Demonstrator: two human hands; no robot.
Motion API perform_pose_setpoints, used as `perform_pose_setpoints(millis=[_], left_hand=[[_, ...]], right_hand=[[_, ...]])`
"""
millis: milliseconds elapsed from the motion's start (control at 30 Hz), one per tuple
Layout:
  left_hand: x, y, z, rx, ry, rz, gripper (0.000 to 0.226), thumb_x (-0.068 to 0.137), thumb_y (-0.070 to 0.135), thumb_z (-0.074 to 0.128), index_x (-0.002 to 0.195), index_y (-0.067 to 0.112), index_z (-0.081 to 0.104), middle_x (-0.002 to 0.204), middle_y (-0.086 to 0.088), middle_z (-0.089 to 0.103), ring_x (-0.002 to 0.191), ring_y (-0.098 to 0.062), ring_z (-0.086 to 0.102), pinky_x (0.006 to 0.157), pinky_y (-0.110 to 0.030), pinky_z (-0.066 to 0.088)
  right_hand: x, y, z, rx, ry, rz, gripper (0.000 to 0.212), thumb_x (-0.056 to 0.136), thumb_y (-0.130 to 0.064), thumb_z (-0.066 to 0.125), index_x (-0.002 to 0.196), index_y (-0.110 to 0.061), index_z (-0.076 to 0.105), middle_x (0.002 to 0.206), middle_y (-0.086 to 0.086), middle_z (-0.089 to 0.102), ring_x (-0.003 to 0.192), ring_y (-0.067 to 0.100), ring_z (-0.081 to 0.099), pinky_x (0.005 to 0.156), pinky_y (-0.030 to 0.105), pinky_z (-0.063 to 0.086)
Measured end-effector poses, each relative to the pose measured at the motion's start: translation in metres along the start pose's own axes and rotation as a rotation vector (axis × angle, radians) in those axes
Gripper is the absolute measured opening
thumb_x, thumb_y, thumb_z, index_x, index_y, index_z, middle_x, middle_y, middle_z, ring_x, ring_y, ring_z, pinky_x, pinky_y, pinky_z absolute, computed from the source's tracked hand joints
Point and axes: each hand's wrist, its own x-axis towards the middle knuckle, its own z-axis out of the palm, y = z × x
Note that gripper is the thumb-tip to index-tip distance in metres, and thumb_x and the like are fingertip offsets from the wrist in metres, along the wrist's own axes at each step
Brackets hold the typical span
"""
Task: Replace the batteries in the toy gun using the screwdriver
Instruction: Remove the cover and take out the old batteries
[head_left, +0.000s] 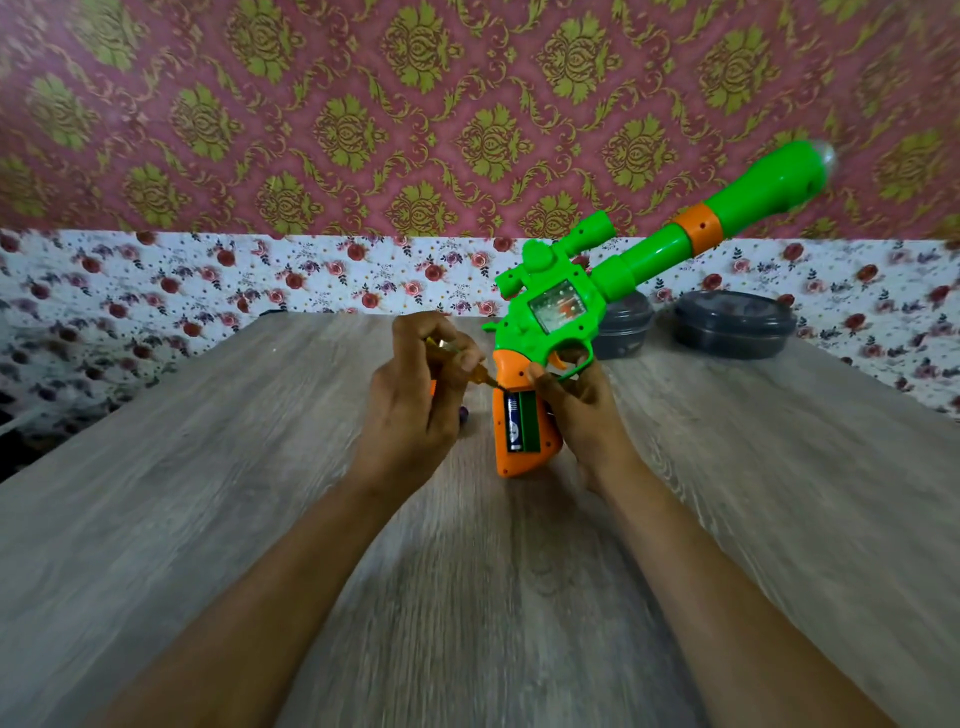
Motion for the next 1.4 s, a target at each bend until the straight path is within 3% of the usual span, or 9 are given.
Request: perform_pose_setpoints(millis=[200,333,467,533,667,767,1000,1200,1400], left_hand=[[-0.003,0.001,0.003,0.097,-0.149,0.214,0.019,0.099,0.036,0.035,0.104,0.017,0.035,0.090,-0.016,0.065,0.067,-0.031,0.065,0.053,-0.044,0.052],[-0.002,0.005,0.007,0.279,-0.272,0.535,0.024,0.086,-0.001,0.055,0.099,0.013,0.042,0.093,-0.017,0.067,0.072,-0.030,0.066,0.056,-0.037,0.053],[-0.003,0.013,0.013,0.487,-0.365,0.713,0.016,0.094,0.008,0.033,0.100,0.017,0.044,0.093,-0.011,0.069,0.082,-0.027,0.066,0.059,-0.030,0.051],[-0.005,0.014,0.017,0.430,-0.353,0.611,0.015,0.087,0.009,0.040,0.099,0.017,0.044,0.092,-0.012,0.069,0.085,-0.022,0.062,0.063,-0.031,0.049],[-0.006,0.012,0.013,0.121,-0.171,0.019,0.010,0.091,0.027,0.043,0.098,0.026,0.035,0.083,-0.011,0.065,0.067,-0.017,0.060,0.057,-0.040,0.048],[-0.007,0.007,0.013,0.110,-0.074,-0.065,0.011,0.095,0.028,0.041,0.098,0.023,0.031,0.084,-0.006,0.065,0.065,-0.020,0.063,0.056,-0.045,0.051],[-0.004,0.003,0.017,-0.044,0.120,-0.449,0.013,0.097,0.012,0.046,0.098,0.014,0.034,0.087,-0.004,0.066,0.076,-0.013,0.067,0.060,-0.020,0.057],[-0.002,-0.006,0.014,-0.404,0.318,-0.844,0.019,0.099,0.012,0.045,0.085,0.021,0.036,0.088,-0.010,0.062,0.069,-0.011,0.068,0.059,-0.020,0.055],[0.002,-0.008,0.009,-0.421,0.319,-0.886,0.018,0.098,0.011,0.046,0.084,0.019,0.038,0.092,-0.015,0.062,0.073,-0.015,0.069,0.057,-0.019,0.055]], right_hand=[[-0.003,-0.004,0.001,0.002,-0.023,-0.007,0.056,0.073,-0.022,0.061,0.123,0.000,0.050,0.108,0.009,0.066,0.092,0.013,0.065,0.078,0.026,0.052],[-0.006,-0.007,0.000,0.023,-0.025,-0.035,0.054,0.076,-0.018,0.058,0.124,0.005,0.047,0.115,0.019,0.062,0.096,0.016,0.064,0.083,0.027,0.053],[-0.007,-0.007,-0.002,0.051,-0.027,-0.031,0.052,0.079,-0.017,0.058,0.123,0.008,0.045,0.116,0.027,0.059,0.100,0.026,0.060,0.090,0.039,0.049],[-0.006,-0.007,-0.002,0.042,-0.023,-0.025,0.052,0.078,-0.016,0.059,0.122,0.008,0.046,0.113,0.024,0.062,0.097,0.022,0.062,0.086,0.037,0.051],[-0.004,0.001,0.002,0.065,0.015,0.038,0.042,0.083,-0.006,0.063,0.121,0.000,0.049,0.099,0.007,0.066,0.080,0.008,0.067,0.073,0.027,0.053],[-0.001,0.006,0.002,0.081,0.063,0.082,0.036,0.086,-0.002,0.059,0.121,-0.003,0.050,0.095,0.002,0.067,0.074,0.004,0.067,0.070,0.025,0.055],[0.000,0.006,0.005,0.103,0.148,0.199,0.043,0.083,-0.014,0.066,0.124,-0.010,0.051,0.103,0.007,0.065,0.083,0.016,0.064,0.082,0.041,0.054],[-0.001,0.002,0.005,0.085,0.166,0.184,0.038,0.086,-0.011,0.063,0.122,-0.009,0.051,0.103,0.002,0.063,0.087,0.012,0.060,0.079,0.030,0.051],[-0.001,0.002,0.008,0.093,0.163,0.197,0.041,0.085,-0.011,0.064,0.124,-0.010,0.051,0.112,0.007,0.064,0.100,0.020,0.061,0.092,0.039,0.050]])
